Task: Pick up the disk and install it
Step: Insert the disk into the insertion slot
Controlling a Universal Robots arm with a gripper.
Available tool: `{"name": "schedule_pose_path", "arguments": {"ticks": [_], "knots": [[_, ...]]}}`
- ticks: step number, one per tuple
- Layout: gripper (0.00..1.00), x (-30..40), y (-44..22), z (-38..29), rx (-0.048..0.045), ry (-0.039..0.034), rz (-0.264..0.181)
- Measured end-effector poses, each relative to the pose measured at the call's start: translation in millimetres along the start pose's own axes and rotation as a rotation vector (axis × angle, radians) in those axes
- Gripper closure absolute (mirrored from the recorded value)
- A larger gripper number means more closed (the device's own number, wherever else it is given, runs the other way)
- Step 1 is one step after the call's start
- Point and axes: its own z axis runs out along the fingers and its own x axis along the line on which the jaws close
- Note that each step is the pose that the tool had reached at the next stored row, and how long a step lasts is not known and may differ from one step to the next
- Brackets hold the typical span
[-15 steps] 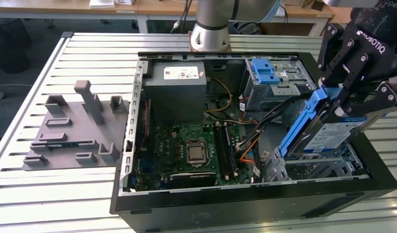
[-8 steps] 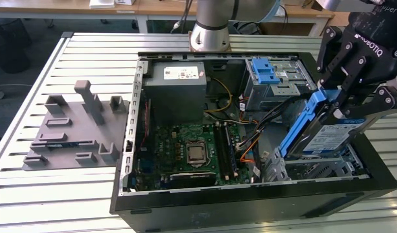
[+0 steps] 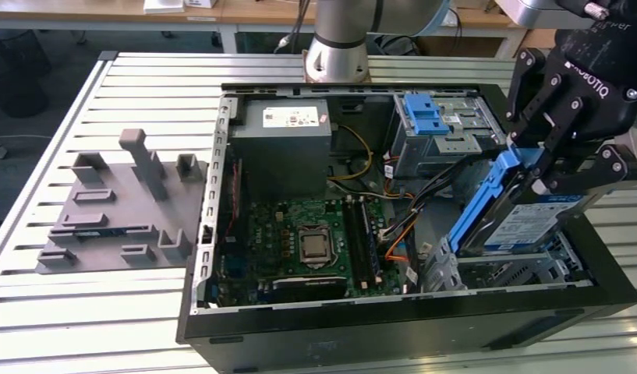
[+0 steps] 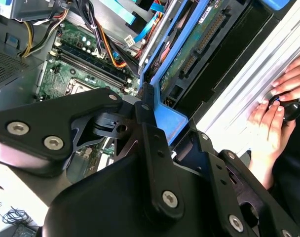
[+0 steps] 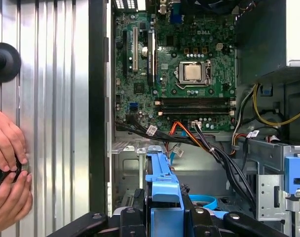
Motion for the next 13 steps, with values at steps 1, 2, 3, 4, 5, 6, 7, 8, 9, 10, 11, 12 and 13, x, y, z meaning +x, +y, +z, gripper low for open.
{"name": "schedule_pose_path", "arguments": {"ticks": [1, 2, 3, 4, 5, 6, 7, 8, 9, 10, 11, 12, 13], "knots": [[0.64, 0.0, -0.1, 0.6, -0.0002, 0.0000, 0.000], [0.64, 0.0, -0.2, 1.2, -0.0003, 0.0000, 0.000], [0.64, 0.0, -0.2, 1.8, -0.0005, -0.0001, 0.000], [0.64, 0.1, -0.3, 2.3, -0.0007, 0.0000, 0.000], [0.64, 0.1, -0.3, 2.9, -0.0009, 0.0000, 0.000], [0.64, 0.1, -0.4, 3.6, -0.0010, 0.0000, 0.000], [0.64, 0.1, -0.5, 4.2, -0.0012, -0.0001, 0.000], [0.64, 0.1, -0.6, 4.9, -0.0014, 0.0000, 0.000], [0.64, 0.2, -0.7, 5.6, -0.0017, 0.0000, 0.001], [0.64, 0.2, -0.8, 6.4, -0.0019, 0.0000, 0.001], [0.64, 0.2, -0.9, 7.2, -0.0020, -0.0001, 0.001], [0.64, 0.2, -1.0, 7.9, -0.0022, 0.0000, 0.001], [0.64, 0.2, -1.1, 8.6, -0.0023, 0.0000, 0.001]]}}
